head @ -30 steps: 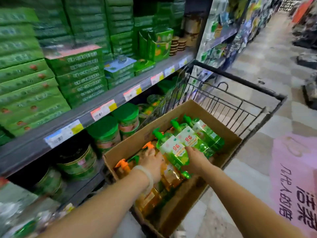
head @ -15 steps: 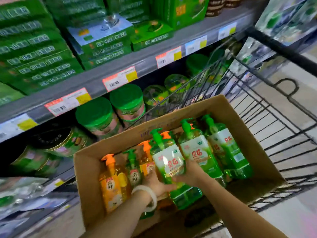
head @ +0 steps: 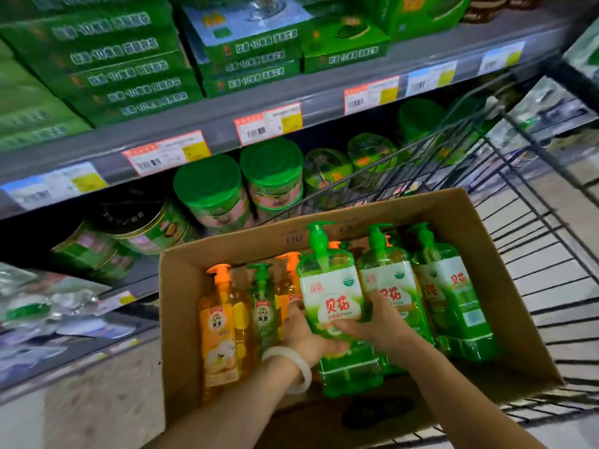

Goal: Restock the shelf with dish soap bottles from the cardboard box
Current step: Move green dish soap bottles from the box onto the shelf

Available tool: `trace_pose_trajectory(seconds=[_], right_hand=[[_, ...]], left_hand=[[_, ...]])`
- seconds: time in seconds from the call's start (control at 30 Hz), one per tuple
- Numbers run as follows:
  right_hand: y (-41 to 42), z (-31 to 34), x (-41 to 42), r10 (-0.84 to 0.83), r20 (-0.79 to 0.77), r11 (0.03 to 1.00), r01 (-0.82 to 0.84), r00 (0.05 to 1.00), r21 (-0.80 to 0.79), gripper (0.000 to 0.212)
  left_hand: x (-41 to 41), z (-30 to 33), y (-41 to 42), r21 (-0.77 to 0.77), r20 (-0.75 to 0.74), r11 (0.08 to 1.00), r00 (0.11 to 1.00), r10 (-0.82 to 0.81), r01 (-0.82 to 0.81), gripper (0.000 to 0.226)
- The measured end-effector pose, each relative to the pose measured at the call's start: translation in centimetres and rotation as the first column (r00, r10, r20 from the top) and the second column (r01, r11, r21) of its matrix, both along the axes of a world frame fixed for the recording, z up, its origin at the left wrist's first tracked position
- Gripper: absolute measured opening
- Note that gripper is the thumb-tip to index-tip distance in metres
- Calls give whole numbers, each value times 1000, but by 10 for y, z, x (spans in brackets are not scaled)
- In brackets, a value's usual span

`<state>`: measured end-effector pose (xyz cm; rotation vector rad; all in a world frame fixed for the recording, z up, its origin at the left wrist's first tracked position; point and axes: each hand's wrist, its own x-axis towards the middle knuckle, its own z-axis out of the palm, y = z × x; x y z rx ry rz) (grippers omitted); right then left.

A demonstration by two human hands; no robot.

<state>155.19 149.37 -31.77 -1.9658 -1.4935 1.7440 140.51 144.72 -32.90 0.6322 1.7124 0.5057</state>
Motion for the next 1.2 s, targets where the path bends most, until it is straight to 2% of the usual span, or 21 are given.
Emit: trace_pose_trajectory(seconds=[0.13, 0.23, 0.3, 0.37, 0.63, 0.83, 0.97, 1.2], right_hand=[[-1, 28, -19, 32, -64, 998, -28, 997, 64, 65], [-13, 57, -54, 45, -126, 992, -29, 991, 127, 56], [-27, 77, -84, 50, -191, 984, -16, 980, 178, 61], [-45, 95, -118, 104, -245, 974, -49, 964, 219, 60], [-162, 171, -288, 385, -339, 855, -194, 858, 481, 48], [-273, 204, -417, 595, -376, 754, -330, 710, 569, 52], [-343, 218, -495, 715, -369, 669, -430, 593, 606, 51], [-432, 230, -608, 850, -322, 518, -552, 416, 654, 55]], left_hand=[[-33, 29, -7, 87, 8, 995, 999, -44, 43, 107], [-69, 62, -23, 192, -12, 981, 1000, -22, 24, 109], [-98, 84, -41, 282, -26, 959, 1000, 11, -3, 103], [-131, 103, -63, 374, -59, 927, 997, 52, -26, 95], [-280, 173, -211, 606, 6, 748, 942, 336, -271, 84], [-381, 204, -350, 699, -26, 605, 832, 554, -381, 79], [-439, 217, -436, 715, -22, 518, 725, 689, -470, 91], [-509, 230, -542, 741, 47, 326, 530, 847, -587, 85]])
